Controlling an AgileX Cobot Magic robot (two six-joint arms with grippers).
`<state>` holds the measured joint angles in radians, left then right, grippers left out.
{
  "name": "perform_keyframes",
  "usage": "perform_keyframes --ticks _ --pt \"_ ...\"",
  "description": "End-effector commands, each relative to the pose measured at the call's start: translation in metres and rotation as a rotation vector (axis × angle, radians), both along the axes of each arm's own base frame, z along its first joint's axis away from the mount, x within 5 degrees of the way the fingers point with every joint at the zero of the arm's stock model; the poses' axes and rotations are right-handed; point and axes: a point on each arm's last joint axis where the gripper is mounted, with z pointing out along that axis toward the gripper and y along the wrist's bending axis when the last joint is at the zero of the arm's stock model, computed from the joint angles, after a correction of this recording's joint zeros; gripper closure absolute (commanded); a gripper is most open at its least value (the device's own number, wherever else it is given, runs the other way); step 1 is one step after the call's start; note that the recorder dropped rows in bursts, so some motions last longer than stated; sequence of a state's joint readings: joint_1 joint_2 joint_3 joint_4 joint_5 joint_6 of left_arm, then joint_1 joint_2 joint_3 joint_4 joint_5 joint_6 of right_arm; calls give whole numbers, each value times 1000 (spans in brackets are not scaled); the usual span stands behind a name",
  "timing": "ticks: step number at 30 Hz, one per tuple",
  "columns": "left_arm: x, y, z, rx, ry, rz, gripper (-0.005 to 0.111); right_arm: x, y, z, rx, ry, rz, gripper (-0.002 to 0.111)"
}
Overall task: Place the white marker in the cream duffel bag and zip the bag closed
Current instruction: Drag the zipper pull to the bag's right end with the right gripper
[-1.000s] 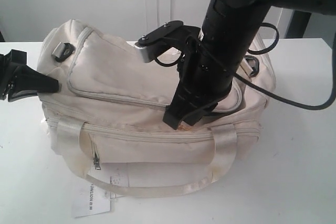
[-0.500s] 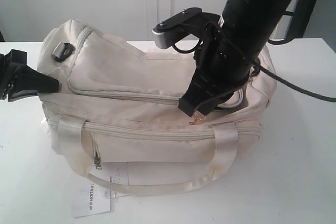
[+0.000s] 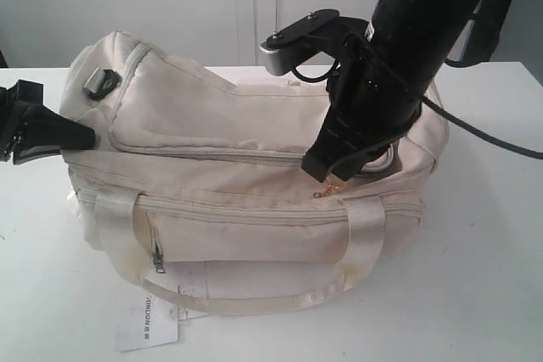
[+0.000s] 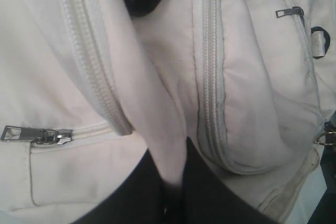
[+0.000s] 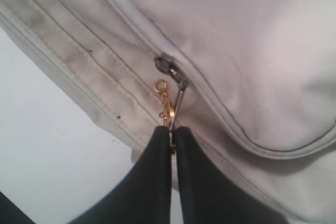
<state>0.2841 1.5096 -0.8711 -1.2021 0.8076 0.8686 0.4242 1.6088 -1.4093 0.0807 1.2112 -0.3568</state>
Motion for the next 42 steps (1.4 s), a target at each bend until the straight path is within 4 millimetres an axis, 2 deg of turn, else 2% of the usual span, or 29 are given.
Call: perform_keyframes --ticks 1,8,42 --pt "0 0 4 -19 -19 12 107 2 -13 3 -32 -13 -21 108" --pt "0 0 4 -19 -19 12 107 7 -27 3 -35 -14 -63 108" --pt "0 0 4 -12 -27 8 107 11 -37 3 -158 -63 -42 108"
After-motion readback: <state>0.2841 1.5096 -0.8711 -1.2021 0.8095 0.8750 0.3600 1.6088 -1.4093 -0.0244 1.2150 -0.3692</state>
